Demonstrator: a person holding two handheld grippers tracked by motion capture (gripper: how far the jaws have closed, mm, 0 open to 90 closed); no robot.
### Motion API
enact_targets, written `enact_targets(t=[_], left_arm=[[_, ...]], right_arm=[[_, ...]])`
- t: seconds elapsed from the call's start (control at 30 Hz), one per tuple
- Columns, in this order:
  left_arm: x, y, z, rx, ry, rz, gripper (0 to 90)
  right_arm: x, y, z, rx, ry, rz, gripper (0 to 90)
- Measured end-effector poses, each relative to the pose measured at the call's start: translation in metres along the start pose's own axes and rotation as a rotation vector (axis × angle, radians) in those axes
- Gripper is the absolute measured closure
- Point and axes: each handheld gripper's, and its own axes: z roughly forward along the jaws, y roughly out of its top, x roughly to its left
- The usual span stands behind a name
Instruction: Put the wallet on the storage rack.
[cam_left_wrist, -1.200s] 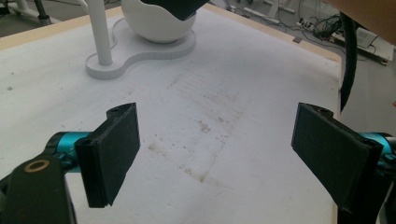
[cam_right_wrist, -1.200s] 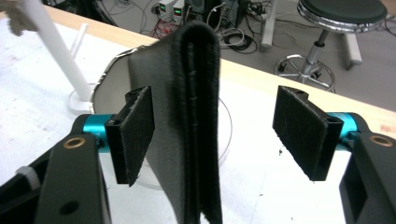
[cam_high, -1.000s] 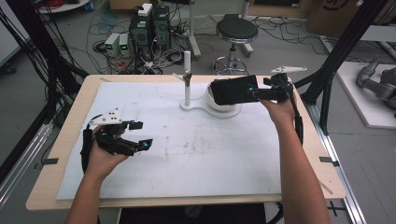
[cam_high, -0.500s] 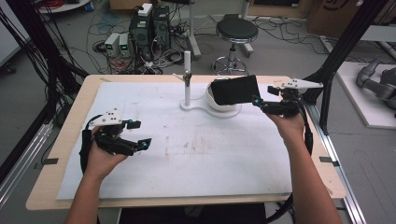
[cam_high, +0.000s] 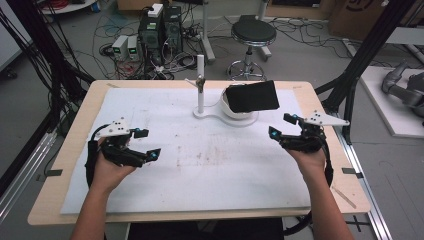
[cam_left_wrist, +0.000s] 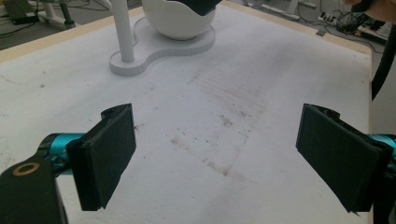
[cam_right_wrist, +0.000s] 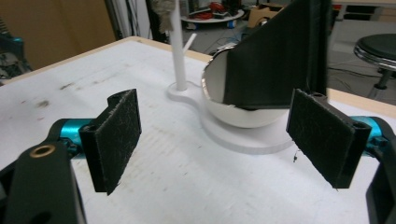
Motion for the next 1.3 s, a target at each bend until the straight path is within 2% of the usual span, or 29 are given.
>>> enact_targets(t=[0.2, 0.47, 1.3], left_arm=[[0.003, -0.004, 0.003, -0.007, 0.005, -0.003, 11.4], [0.002, -0.007, 0.008, 0.002, 0.004, 0.004, 11.3], [0.001, -0.011, 0.007, -0.004, 0.002, -0.003, 11.3]], right_arm=[[0.009, -0.020, -0.001, -0.008, 0.025, 0.001, 18.2], [0.009, -0.038, 0.006, 0.043, 0.022, 0.010, 18.2], [0.006, -0.039, 0.010, 0.053, 0.013, 0.017, 18.2]])
